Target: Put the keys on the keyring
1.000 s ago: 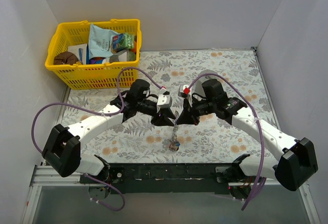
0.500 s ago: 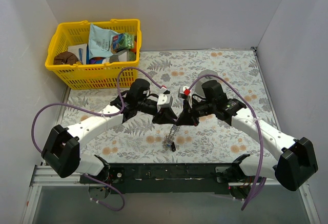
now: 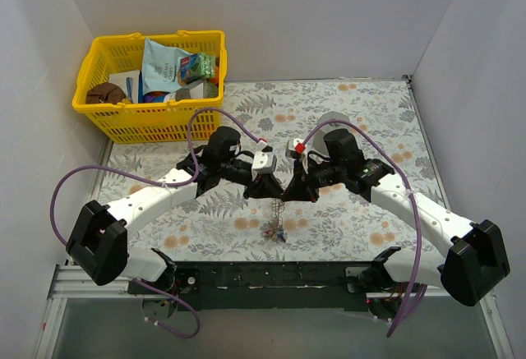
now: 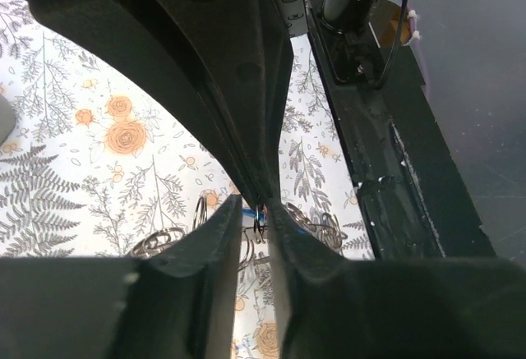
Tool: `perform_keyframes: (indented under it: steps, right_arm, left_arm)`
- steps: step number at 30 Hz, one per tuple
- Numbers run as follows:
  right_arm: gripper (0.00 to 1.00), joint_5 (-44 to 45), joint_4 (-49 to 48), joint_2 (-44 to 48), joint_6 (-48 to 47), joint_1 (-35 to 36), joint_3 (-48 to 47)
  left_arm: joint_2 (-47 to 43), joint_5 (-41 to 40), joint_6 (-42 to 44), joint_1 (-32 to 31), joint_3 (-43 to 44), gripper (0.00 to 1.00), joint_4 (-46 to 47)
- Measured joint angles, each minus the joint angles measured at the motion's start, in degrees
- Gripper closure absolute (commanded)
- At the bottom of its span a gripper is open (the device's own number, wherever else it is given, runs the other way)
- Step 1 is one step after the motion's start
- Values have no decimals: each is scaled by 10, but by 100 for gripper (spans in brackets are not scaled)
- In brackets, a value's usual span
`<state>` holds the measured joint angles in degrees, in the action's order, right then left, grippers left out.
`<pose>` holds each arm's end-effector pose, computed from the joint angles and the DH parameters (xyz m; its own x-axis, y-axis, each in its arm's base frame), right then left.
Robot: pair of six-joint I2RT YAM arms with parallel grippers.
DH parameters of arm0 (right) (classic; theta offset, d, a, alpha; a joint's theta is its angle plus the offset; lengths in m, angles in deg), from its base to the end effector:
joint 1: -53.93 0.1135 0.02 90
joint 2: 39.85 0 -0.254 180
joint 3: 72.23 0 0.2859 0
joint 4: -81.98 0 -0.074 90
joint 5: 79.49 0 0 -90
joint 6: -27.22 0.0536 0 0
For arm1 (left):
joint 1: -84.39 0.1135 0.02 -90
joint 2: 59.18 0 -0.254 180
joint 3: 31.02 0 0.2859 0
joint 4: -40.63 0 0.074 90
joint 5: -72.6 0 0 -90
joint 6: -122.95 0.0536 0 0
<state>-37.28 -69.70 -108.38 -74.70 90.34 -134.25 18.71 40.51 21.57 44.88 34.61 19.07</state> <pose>0.2190 0.2108 0.2546 -0.2663 -0.3688 -0.8905 -0.9639 0.1059 0.2444 0.2267 -0.2458 0.2441 -0.5948 0.3546 -0.7214 0.7790 0.0327 -0.6262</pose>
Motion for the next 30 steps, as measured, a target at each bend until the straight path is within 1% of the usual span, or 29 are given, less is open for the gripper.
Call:
perform_keyframes:
  steps: [2,3,4,11,12,14,15,18,21,22,25,30]
  right_arm:
    - [99,0,-1,0,0,0,0]
    - [99,0,-1,0,0,0,0]
    - [99,0,-1,0,1,0,0]
    - [99,0,-1,0,2,0,0]
    - [95,0,-1,0,4,0,0]
    - [82,1,0,2,8,0,0]
    - [64,2,-1,3,11,0,0]
    - [33,15,-7,12,22,0,1]
    - [20,47,-31,40,31,0,3]
    - [18,61,-38,54,34,0,5]
    - [18,98,-58,96,41,-1,13]
    - [21,130,-80,130,46,-11,14]
  left_arm:
    - [0,0,2,0,0,92,-3]
    - [0,0,4,0,0,97,-4]
    - [0,0,5,0,0,100,-5]
    - [0,4,7,0,0,100,-7]
    - [0,4,7,0,0,100,-7]
    - [0,6,7,0,0,100,-7]
    - [0,8,6,0,0,100,-6]
    - [0,9,-6,0,-4,100,9]
    - [-7,6,-35,0,-27,100,49]
    - [-12,3,-45,0,-36,100,62]
    - [-38,-11,-95,0,-78,100,131]
    - [-77,-41,-169,0,-138,100,256]
